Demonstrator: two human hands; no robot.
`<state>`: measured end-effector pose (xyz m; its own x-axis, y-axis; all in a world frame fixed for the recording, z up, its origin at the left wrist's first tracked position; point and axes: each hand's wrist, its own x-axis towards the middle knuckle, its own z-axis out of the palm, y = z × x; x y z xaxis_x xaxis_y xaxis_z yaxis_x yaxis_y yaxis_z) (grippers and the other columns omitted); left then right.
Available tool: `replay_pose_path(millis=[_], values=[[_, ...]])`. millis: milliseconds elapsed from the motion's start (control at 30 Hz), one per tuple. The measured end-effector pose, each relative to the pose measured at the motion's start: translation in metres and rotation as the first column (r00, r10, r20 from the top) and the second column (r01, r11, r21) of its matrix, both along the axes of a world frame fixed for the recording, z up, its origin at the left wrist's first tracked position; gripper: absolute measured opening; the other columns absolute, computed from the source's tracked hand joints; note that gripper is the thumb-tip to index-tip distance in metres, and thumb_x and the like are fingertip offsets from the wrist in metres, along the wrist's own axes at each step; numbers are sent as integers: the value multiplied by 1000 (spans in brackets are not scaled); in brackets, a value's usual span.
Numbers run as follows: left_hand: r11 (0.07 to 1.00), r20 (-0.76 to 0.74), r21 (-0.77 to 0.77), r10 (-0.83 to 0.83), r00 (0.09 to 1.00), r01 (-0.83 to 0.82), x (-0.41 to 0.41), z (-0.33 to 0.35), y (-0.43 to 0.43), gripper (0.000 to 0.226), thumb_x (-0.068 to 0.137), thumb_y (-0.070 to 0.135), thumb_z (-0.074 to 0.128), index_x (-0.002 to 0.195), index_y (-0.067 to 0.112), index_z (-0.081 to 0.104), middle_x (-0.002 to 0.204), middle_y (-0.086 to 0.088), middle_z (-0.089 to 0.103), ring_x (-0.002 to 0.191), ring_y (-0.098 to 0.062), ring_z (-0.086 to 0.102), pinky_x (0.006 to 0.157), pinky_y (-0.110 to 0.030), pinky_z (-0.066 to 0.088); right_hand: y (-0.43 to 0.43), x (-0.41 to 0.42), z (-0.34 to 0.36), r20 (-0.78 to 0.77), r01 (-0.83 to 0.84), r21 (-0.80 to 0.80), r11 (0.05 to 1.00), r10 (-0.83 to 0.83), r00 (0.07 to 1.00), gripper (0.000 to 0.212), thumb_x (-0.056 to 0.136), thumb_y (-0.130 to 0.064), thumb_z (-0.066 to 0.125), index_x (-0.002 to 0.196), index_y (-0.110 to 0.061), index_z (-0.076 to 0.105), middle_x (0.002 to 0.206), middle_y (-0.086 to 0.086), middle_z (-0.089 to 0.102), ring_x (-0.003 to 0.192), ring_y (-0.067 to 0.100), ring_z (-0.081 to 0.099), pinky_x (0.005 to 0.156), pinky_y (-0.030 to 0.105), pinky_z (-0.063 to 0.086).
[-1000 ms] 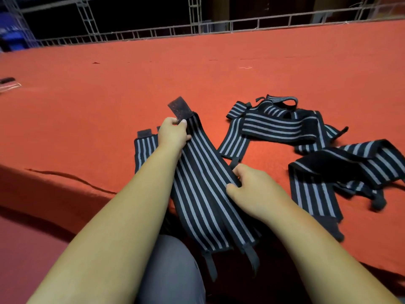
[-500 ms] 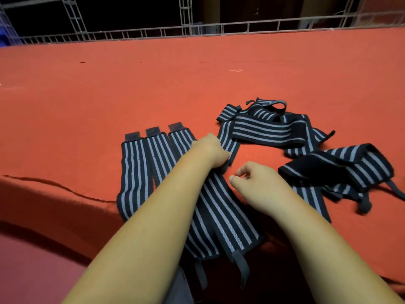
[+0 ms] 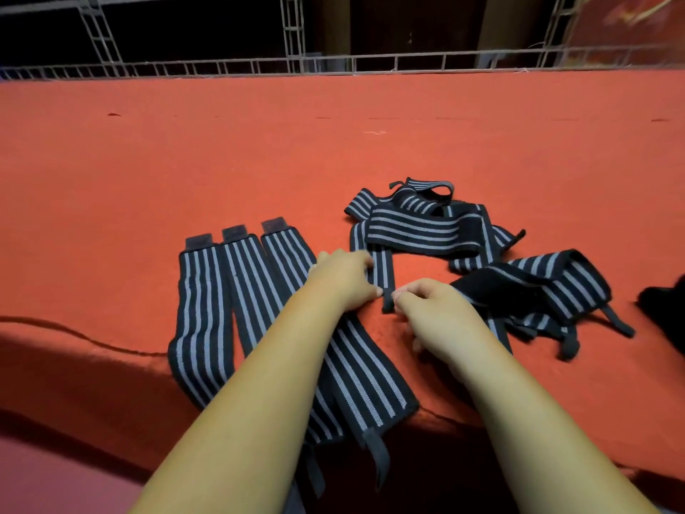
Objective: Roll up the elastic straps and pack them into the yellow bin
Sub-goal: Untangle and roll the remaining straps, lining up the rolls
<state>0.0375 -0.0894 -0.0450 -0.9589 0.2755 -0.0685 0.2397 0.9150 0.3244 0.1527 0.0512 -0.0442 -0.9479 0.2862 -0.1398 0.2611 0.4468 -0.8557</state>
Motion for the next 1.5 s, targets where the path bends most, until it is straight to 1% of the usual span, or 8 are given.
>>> replay_pose_path(millis=[467, 600, 767, 967, 1067, 1233, 1333, 1500], values=[[970, -134, 180, -139, 981, 162, 17, 25, -12, 11, 102, 24, 72, 104, 22, 61, 112, -1, 60, 102, -23, 61, 89, -36, 47, 8, -9, -6, 35, 92, -506, 858, -86, 996, 29, 110, -42, 59, 112, -14, 66, 116, 13, 75, 93, 26, 79, 70, 39, 65], [774, 197, 517, -523, 829, 365, 53, 59, -32, 8, 98, 16, 78, 103, 16, 72, 106, -4, 75, 95, -21, 72, 93, -40, 57, 10, -5, 7, 20, 27, -716, 697, -17, 1000, 53, 111, -57, 48, 125, -14, 77, 115, 16, 81, 104, 34, 79, 94, 50, 62], [747, 315, 461, -643, 698, 479, 69, 65, -44, 13, 97, 26, 82, 109, 24, 80, 127, -1, 78, 123, -23, 71, 116, -49, 51, 14, 6, 15, 147, 156, -749, 644, -68, 987, 34, 110, -22, 55, 125, 2, 74, 114, 23, 80, 104, 39, 80, 90, 53, 63], [766, 287, 642, -278, 917, 32, 63, 58, -39, 31, 108, 37, 66, 119, 8, 73, 117, -2, 81, 102, -16, 81, 100, -43, 64, 16, 12, 17, 130, 122, -658, 743, -47, 990, 34, 99, 0, 48, 126, 2, 69, 85, 12, 79, 64, 22, 73, 62, 33, 60], [727, 452, 649, -133, 882, -223, 57, 43, -30, 48, 109, 50, 61, 129, 7, 63, 123, -12, 76, 96, -25, 83, 90, -44, 67, 15, 15, 20, 81, 98, -682, 724, -58, 995, 31, 92, 5, 39, 111, -12, 56, 66, 7, 60, 51, 17, 51, 55, 28, 46], [288, 584, 803, -211, 784, -521, 51, 30, -4, 32, 111, 25, 62, 127, -1, 68, 110, -20, 81, 99, -35, 81, 85, -47, 66, 12, 28, 35, 27, 9, -635, 772, 11, 1000, 15, 84, 0, 41, 82, -15, 45, 58, 8, 39, 45, 17, 30, 50, 30, 35], [100, 522, 853, -135, 842, -512, 44, 27, 4, 46, 103, 9, 71, 147, 0, 58, 105, -11, 82, 83, -21, 80, 63, -33, 63, 14, 35, 40, 28, 0, -605, 796, 21, 999, 14, 87, -8, 45, 73, -14, 45, 55, 7, 36, 44, 18, 26, 51, 32, 33], [132, 403, 914, -188, 896, -384, 45, 24, 7, 87, 91, -12, 74, 159, 34, 45, 115, -19, 81, 99, -30, 81, 86, -41, 65, 21, 38, 38, 50, 8, -566, 824, 24, 998, 35, 95, -40, 62, 99, -9, 77, 75, 6, 72, 58, 26, 66, 64, 37, 55]])
